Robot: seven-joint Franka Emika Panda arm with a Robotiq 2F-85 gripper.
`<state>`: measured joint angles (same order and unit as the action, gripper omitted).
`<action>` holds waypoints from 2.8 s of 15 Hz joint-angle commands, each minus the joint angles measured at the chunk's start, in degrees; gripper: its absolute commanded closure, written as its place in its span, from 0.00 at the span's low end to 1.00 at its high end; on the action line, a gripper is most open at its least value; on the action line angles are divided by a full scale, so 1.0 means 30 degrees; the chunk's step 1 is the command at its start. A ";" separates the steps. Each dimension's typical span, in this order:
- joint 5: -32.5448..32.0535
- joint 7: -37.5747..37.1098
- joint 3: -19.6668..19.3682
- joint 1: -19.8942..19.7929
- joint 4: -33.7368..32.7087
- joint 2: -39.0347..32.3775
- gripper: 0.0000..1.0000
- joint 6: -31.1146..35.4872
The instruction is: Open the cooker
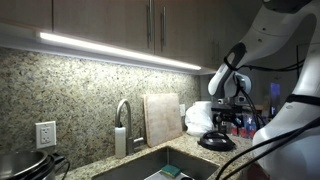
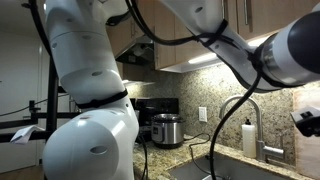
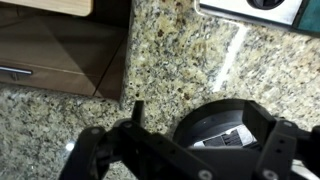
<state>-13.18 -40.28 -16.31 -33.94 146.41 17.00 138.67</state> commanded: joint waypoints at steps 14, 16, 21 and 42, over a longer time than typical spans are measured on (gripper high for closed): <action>-0.0880 0.4848 0.2604 0.1933 0.4050 0.5935 0.00 -0.1800; -0.1134 0.5514 0.2309 0.1940 0.3860 0.5307 0.00 -0.1257; -0.0644 0.9649 0.2175 0.4009 0.3093 0.4644 0.00 -0.1838; 0.3902 1.7016 0.4156 1.2998 0.1034 0.6687 0.00 -0.7364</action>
<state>-2.13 10.22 -4.78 6.12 149.59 37.13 116.68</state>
